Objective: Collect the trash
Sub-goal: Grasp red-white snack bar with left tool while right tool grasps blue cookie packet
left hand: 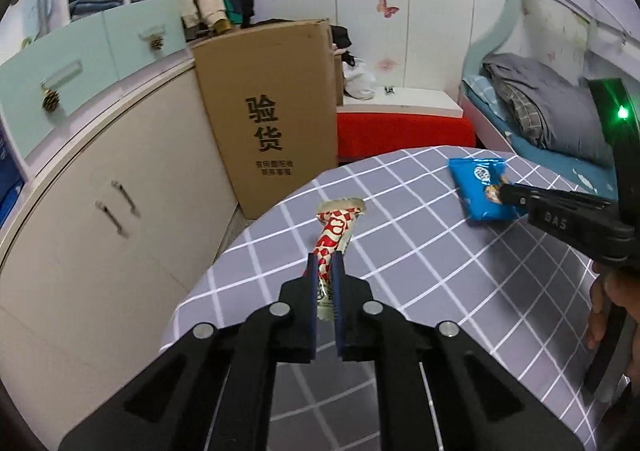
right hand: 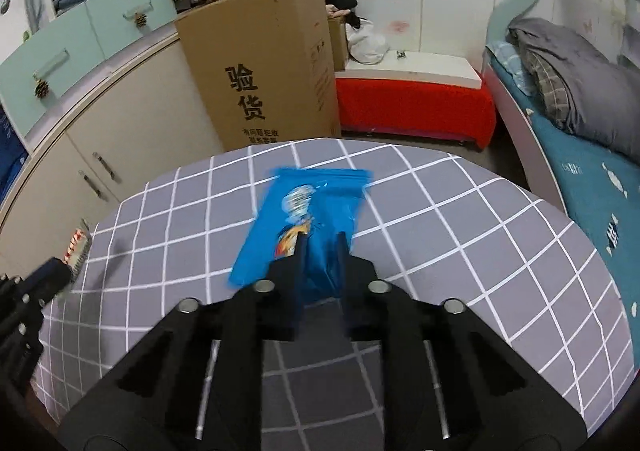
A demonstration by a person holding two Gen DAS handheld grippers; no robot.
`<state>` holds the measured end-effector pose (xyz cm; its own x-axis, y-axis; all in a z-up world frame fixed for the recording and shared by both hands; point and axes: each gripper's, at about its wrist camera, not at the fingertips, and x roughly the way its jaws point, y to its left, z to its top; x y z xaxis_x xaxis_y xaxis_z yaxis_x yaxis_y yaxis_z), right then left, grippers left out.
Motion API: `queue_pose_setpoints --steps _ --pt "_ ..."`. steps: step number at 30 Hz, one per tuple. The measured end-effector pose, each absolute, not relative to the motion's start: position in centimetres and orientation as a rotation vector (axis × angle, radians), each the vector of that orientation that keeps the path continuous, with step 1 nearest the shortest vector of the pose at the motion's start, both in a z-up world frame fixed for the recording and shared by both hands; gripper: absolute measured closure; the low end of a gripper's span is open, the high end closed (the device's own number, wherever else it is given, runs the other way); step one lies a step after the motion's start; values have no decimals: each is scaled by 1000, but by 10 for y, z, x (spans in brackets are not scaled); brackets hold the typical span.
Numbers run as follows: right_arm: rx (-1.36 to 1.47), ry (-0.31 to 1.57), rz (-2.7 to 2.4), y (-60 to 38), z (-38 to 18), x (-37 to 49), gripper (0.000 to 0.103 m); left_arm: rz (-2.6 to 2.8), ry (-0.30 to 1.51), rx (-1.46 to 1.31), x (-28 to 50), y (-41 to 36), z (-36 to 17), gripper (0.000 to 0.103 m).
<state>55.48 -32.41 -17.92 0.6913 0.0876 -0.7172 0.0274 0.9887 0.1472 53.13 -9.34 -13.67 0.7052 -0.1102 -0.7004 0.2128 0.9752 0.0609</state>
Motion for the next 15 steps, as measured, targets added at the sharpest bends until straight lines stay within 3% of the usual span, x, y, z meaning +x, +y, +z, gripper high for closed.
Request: queue_pose_setpoints --steps 8,15 --pt "72 741 190 -271 -144 507 96 -180 767 5 481 -44 -134 97" --pt "15 708 395 -175 -121 452 96 -70 747 -89 420 50 -126 97"
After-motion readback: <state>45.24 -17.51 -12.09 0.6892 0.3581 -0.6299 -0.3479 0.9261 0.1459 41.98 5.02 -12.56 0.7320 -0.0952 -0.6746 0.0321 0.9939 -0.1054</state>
